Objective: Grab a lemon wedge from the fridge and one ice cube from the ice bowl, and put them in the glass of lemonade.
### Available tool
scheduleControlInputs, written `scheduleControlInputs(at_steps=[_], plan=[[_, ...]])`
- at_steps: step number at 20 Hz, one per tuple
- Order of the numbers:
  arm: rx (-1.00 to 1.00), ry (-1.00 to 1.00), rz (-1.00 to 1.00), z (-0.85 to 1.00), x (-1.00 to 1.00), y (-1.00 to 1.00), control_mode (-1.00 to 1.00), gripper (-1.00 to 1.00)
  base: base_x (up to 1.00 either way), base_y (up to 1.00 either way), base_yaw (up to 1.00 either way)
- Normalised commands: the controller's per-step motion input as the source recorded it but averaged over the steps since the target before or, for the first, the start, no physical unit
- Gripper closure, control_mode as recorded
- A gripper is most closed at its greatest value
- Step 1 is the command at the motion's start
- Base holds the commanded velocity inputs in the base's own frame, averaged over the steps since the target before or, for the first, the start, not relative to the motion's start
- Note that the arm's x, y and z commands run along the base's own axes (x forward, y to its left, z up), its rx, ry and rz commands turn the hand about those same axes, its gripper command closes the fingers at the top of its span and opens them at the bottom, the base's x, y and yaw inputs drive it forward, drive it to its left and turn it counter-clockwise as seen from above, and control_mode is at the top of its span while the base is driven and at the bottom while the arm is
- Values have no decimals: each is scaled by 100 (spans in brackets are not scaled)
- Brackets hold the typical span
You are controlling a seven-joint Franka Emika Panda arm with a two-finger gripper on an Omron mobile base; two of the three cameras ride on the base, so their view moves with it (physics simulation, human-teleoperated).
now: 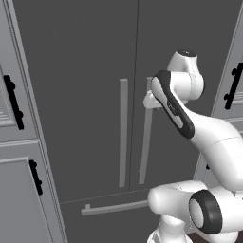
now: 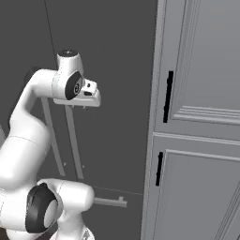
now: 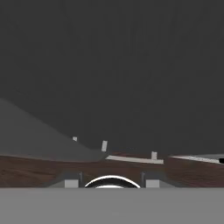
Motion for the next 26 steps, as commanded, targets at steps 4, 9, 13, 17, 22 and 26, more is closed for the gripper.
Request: scheduleControlInputs(at_steps=[4,9,13,17,22,26], plan=[[0,0,0,-4,-70,2,-100,-100,0,0,0],[0,0,0,-24,-98,2,-100,-100,0,0,0],[5,1,0,-41,-50,6,-100,-100,0,0,0],[1,0,0,-5,-3,0,-100,-100,0,0,0],[0,2,-2,-1,-23,1,100,-100,-9,-1,-1],[0,0,0,0,0,0,100,-100,-87,-29,-24]])
